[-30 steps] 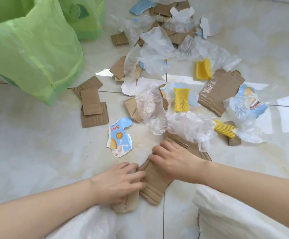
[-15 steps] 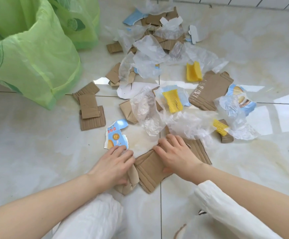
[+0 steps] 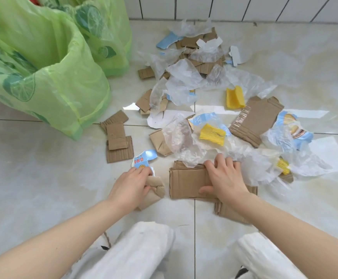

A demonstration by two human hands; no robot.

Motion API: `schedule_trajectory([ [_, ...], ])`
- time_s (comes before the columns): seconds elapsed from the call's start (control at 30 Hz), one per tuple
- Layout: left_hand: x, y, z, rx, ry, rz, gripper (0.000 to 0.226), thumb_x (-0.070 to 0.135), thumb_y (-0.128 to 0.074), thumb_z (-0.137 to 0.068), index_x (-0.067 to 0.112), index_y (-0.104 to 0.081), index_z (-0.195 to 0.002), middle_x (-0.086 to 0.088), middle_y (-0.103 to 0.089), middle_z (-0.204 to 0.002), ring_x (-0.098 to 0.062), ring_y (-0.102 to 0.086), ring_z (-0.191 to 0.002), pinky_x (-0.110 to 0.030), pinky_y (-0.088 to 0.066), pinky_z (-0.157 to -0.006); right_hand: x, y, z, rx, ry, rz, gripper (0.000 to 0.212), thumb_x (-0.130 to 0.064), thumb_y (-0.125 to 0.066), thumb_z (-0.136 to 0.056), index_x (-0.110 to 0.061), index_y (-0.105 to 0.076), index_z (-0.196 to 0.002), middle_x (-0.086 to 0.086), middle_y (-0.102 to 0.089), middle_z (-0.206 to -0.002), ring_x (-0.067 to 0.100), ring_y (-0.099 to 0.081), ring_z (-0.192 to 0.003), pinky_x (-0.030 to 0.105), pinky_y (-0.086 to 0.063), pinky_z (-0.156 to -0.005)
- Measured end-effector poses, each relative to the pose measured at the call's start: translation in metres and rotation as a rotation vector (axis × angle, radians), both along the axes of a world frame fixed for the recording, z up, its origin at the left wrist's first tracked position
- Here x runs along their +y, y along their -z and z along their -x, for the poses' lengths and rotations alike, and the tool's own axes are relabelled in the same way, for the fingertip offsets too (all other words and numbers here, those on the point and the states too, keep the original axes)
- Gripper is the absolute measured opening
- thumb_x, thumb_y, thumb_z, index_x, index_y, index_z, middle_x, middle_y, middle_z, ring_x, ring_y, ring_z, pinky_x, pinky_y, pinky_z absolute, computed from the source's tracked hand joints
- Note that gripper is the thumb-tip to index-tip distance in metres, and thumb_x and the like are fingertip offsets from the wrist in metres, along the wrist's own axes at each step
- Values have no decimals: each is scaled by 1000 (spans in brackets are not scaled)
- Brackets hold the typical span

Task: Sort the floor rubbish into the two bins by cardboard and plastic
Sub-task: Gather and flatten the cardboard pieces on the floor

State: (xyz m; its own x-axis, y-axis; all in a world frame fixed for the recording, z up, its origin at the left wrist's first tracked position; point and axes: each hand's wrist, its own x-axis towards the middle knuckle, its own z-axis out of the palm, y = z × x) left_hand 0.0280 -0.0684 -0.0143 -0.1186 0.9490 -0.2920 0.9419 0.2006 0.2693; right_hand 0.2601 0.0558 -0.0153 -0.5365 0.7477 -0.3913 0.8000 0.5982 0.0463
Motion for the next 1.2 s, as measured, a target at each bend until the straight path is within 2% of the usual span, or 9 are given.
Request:
schedule_trajectory([
  [0.1,3,0,10,-123,-80,37,25,26,-57,-89,21,-53,-113,5,-59,-113,-18,-51,-109,-28,-37,-76,-4,-3,-5,31,-48,1,65,-57,-84,-43,-14,-60,-86,10,-53,-86,31,-54,-75,42,-38,-65],
  [0.2,7,3,23,-281,-180,78,16,25,-61,-86,19,-60,-101,5,-63,-100,-18,-56,-98,-30,-43,-78,-14,-13,-7,84,-86,2,53,-46,-87,-46,-15,-58,-77,4,-55,-77,28,-55,-69,37,-33,-60],
  [0.37,8,-1,36,-420,-327,40,5,23,-67,-83,21,-62,-85,5,-63,-82,-13,-56,-78,-15,-37,-60,-21,-19,-6,184,-66,91,38,-48,-60,-83,-16,-54,-102,2,-53,-107,27,-49,-105,41,-32,-80],
  [0.5,11,2,52,-426,-439,23,12,22,-67,-82,12,-61,-81,-3,-63,-79,-20,-58,-78,-27,-41,-63,-16,-18,0,146,-121,140,47,-51,-58,-82,-15,-54,-112,4,-43,-124,30,-41,-112,41,-35,-88],
  [0.63,20,6,60,-225,-175,52,11,26,-64,-81,19,-55,-84,5,-51,-101,-16,-48,-100,-28,-41,-80,-5,-14,3,45,-117,147,50,-47,-62,-81,-11,-54,-115,15,-29,-148,38,-32,-128,45,-33,-98],
  [0.77,29,10,60,-38,189,95,19,34,-64,-79,19,-57,-88,7,-41,-140,-17,-34,-133,-33,-44,-93,0,-7,5,-68,-102,198,56,-48,-58,-83,-15,-43,-126,12,-15,-153,37,-22,-134,44,-27,-104],
  [0.87,38,7,57,-25,288,177,19,29,-62,-81,23,-45,-79,11,-34,-148,-11,-20,-143,-32,-39,-101,-1,-3,7,-55,-148,152,57,-46,-72,-70,-13,-54,-113,17,-34,-144,42,-37,-126,50,-38,-96],
  [0.97,42,7,55,-24,249,198,15,26,-62,-81,22,-47,-80,9,-31,-151,-14,-22,-142,-34,-40,-100,0,0,9,-61,-222,87,64,-47,-87,-30,-14,-63,-79,15,-62,-107,40,-62,-95,47,-54,-67],
  [1.2,44,19,54,-26,198,181,13,26,-64,-80,22,-52,-84,6,-43,-125,-18,-43,-107,-31,-44,-82,6,13,18,-74,-238,112,68,-52,-85,-15,-17,-63,-69,19,-67,-103,38,-68,-90,46,-56,-63],
])
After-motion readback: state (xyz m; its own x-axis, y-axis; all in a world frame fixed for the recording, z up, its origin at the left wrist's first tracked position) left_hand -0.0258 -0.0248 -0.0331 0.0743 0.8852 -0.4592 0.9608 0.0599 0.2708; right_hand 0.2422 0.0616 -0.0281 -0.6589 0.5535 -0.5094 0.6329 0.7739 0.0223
